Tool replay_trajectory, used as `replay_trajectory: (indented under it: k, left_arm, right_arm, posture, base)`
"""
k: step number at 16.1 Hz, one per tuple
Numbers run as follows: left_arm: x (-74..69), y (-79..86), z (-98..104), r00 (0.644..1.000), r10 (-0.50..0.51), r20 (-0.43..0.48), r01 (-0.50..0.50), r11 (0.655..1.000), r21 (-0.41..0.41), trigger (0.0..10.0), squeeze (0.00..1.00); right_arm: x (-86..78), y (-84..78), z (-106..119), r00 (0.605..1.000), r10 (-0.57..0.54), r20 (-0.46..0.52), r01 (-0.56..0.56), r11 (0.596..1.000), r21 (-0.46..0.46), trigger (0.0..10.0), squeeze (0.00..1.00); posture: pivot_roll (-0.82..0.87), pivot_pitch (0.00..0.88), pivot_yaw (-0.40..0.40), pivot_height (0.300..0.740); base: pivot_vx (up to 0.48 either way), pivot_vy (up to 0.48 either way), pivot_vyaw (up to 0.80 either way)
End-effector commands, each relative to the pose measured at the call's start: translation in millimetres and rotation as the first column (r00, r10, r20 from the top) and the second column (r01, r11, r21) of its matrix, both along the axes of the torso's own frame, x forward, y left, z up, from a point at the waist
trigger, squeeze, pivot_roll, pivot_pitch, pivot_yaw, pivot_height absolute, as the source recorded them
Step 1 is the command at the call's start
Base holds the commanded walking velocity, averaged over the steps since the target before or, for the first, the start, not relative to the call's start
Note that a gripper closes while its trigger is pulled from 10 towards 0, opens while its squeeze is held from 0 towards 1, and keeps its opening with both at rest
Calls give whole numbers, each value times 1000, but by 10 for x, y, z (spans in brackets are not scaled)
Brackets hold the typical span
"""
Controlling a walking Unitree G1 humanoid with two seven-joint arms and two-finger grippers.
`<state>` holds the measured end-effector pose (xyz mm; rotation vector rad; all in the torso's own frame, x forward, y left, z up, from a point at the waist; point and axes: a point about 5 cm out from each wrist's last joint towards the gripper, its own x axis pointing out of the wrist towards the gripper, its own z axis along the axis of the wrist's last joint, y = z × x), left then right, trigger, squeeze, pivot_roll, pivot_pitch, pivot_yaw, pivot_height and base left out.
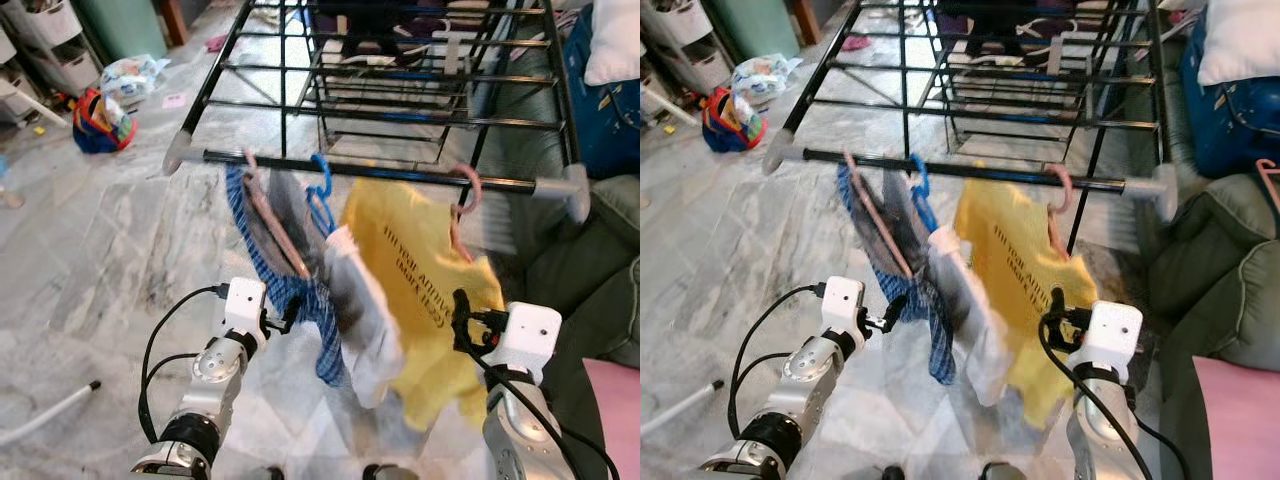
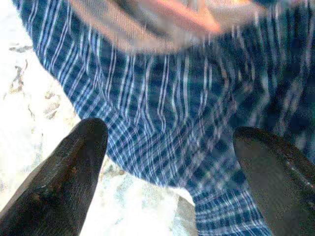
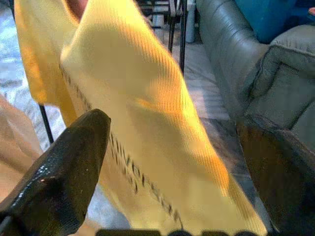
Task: Hang hanger
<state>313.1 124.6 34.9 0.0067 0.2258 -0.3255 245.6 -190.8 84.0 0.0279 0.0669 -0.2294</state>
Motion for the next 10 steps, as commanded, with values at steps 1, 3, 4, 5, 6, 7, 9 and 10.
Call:
replay_trajectory:
  k: [1,3,4,5,6,7,9,10]
  left_arm:
    - [-72,58,-109,999,12,-51,-11,1000,5,10000,0]
    - [-71,64,-109,999,12,-53,-12,1000,5,10000,0]
    - [-73,62,-111,998,10,-54,-10,1000,5,10000,0]
    - [-75,60,-112,998,9,-54,-9,1000,4,10000,0]
    - [-76,57,-114,998,6,-55,-5,1000,5,10000,0]
    - [-77,57,-114,999,4,-54,-4,1000,6,10000,0]
    - [-73,71,-114,998,3,-55,-3,1000,12,10000,0]
    - [-70,76,-112,998,3,-55,-3,1000,13,10000,0]
  right_arm:
    - [-26,23,-33,1000,2,-19,-1,1000,10,10000,0]
    - [-31,21,-34,1000,0,-20,0,1000,11,10000,0]
    - [-36,18,-35,1000,-2,-21,2,1000,12,10000,0]
    - [-38,17,-36,1000,-3,-21,4,1000,11,10000,0]
    - [-41,10,-35,1000,-9,-20,9,1000,12,10000,0]
    - [-42,10,-36,1000,-9,-20,9,1000,13,10000,0]
    - [-47,5,-35,1000,-13,-21,13,1000,14,10000,0]
    - [-47,6,-36,1000,-12,-21,12,1000,15,10000,0]
  posture:
    - [-167,146,65,740]
    - [-168,147,65,740]
    - [-169,147,66,740]
    - [-169,147,66,740]
    - [-170,147,66,740]
    - [-170,147,66,740]
    - [-171,147,67,740]
    - [-171,147,67,740]
  base:
    - [-341,0,0]
    - [-343,0,0]
    - [-341,0,0]
    - [-334,0,0]
    - [-334,0,0]
    - [-330,0,0]
    - [-317,0,0]
    - [-307,0,0]
